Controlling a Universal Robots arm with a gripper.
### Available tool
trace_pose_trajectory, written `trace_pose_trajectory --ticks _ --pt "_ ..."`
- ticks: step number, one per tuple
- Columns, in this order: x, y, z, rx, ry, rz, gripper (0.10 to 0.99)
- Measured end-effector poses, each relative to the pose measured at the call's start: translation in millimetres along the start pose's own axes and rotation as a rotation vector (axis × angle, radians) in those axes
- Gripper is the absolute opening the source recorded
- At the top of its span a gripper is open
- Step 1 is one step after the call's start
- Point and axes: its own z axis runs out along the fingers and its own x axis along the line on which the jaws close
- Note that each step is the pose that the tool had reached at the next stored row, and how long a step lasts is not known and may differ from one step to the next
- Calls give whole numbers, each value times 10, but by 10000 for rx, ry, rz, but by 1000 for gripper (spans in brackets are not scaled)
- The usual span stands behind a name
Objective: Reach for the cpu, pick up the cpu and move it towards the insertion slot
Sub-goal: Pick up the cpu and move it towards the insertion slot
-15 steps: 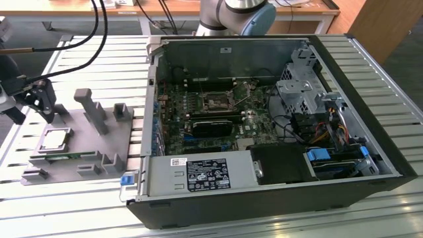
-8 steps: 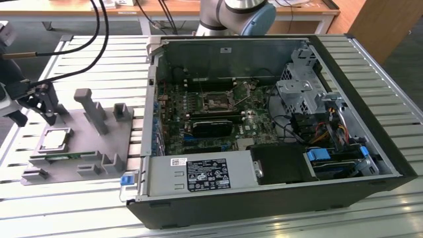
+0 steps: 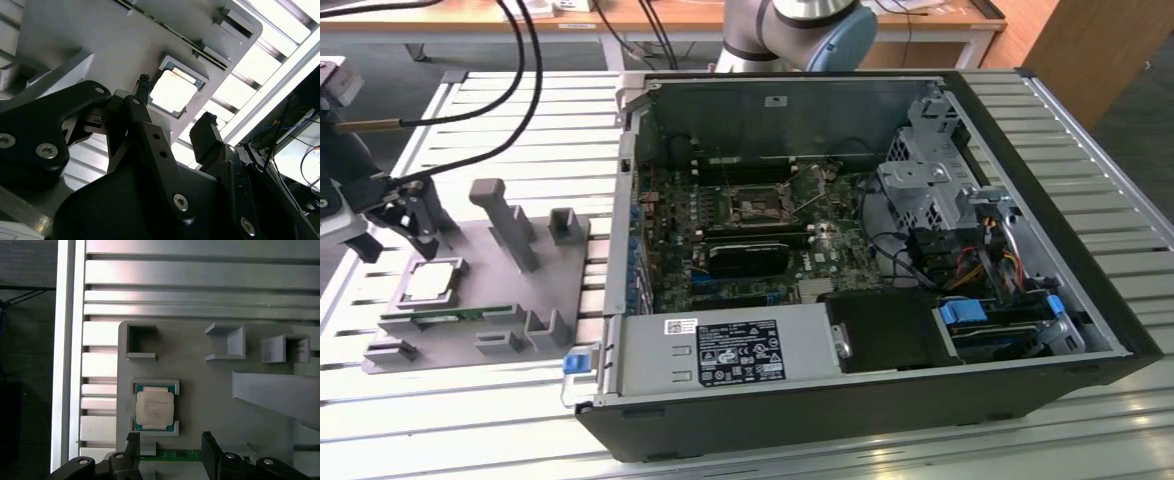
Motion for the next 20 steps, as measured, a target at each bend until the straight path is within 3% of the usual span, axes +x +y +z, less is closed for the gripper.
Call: trace_pose_trajectory --ticks 15,20 --pt "49 -11 271 0 -15 -1 604" --pt "50 -12 321 1 -36 -1 604"
